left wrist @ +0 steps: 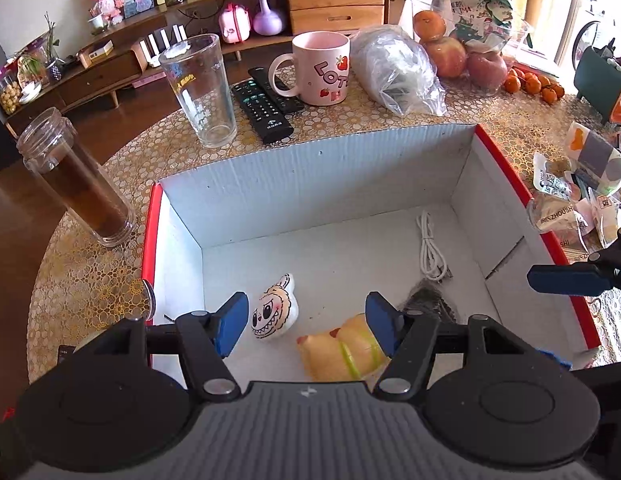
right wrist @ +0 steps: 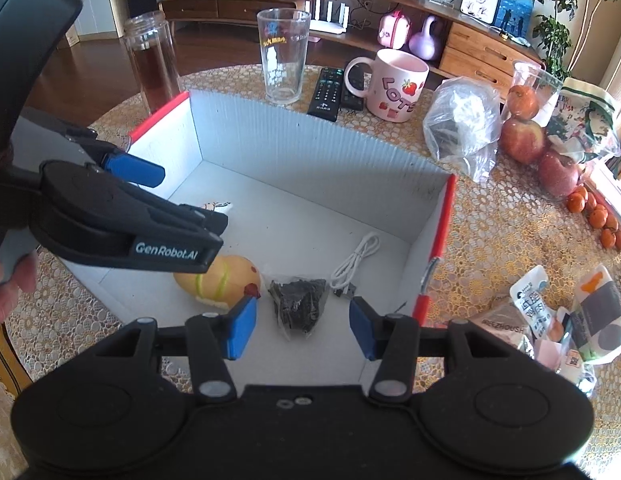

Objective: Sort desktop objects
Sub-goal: 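Lower both items into the box and open both grippers, then withdraw both grippers from the box back over the table, then grasp the pink binder clip with the left gripper while the right gripper grasps the blueberry bun bag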

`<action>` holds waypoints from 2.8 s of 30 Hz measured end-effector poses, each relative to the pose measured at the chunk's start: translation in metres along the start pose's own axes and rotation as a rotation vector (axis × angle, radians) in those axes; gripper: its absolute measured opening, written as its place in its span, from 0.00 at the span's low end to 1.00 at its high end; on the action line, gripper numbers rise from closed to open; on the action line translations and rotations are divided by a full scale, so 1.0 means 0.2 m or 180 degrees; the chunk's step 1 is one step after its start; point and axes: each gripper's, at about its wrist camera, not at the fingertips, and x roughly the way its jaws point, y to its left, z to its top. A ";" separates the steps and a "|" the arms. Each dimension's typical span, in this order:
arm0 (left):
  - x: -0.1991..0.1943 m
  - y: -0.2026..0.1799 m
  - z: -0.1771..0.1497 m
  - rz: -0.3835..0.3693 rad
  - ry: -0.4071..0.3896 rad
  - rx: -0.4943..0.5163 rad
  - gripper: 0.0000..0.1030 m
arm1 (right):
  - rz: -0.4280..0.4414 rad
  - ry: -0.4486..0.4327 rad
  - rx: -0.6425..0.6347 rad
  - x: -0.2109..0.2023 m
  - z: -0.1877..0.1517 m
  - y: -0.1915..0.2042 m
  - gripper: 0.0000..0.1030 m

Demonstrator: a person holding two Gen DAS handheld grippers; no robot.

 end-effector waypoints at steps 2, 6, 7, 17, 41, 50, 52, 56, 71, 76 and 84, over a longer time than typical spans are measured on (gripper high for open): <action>-0.04 -0.03 0.00 -0.0004 -0.0029 0.0038 0.62 | -0.0011 -0.0036 0.0005 -0.04 -0.01 -0.01 0.50; -0.12 -0.10 0.01 -0.0011 -0.0082 0.0109 0.62 | -0.0031 -0.0105 0.0033 -0.12 -0.03 -0.04 0.50; -0.14 -0.11 0.01 -0.0014 -0.0095 0.0125 0.62 | -0.0037 -0.0124 0.0042 -0.14 -0.04 -0.05 0.50; -0.32 -0.32 0.00 -0.0108 -0.0202 0.0283 0.62 | -0.0126 -0.0290 0.0169 -0.32 -0.14 -0.21 0.50; -0.46 -0.97 -0.11 -0.0428 -0.0254 0.0521 0.62 | -0.0403 -0.0343 0.0604 -0.59 -0.59 -0.80 0.51; -0.43 -1.10 -0.14 -0.0539 -0.0199 0.0556 0.62 | -0.0481 -0.0309 0.0716 -0.60 -0.69 -0.95 0.54; -0.41 -1.11 -0.14 -0.0560 -0.0184 0.0543 0.62 | -0.0490 -0.0304 0.0751 -0.58 -0.70 -0.98 0.55; -0.37 -1.14 -0.16 -0.0569 -0.0162 0.0544 0.65 | -0.0522 -0.0287 0.0834 -0.55 -0.74 -1.05 0.63; -0.14 -1.22 -0.19 -0.0789 -0.0178 0.0511 0.91 | -0.0545 -0.0184 0.1079 -0.33 -0.73 -1.24 0.83; -0.05 -1.25 -0.19 -0.0805 -0.0172 0.0594 0.95 | -0.0520 -0.0113 0.1117 -0.23 -0.72 -1.29 0.84; 0.04 -1.32 -0.20 -0.0540 -0.0346 0.0946 1.00 | -0.0489 0.0004 0.1166 -0.08 -0.69 -1.35 0.84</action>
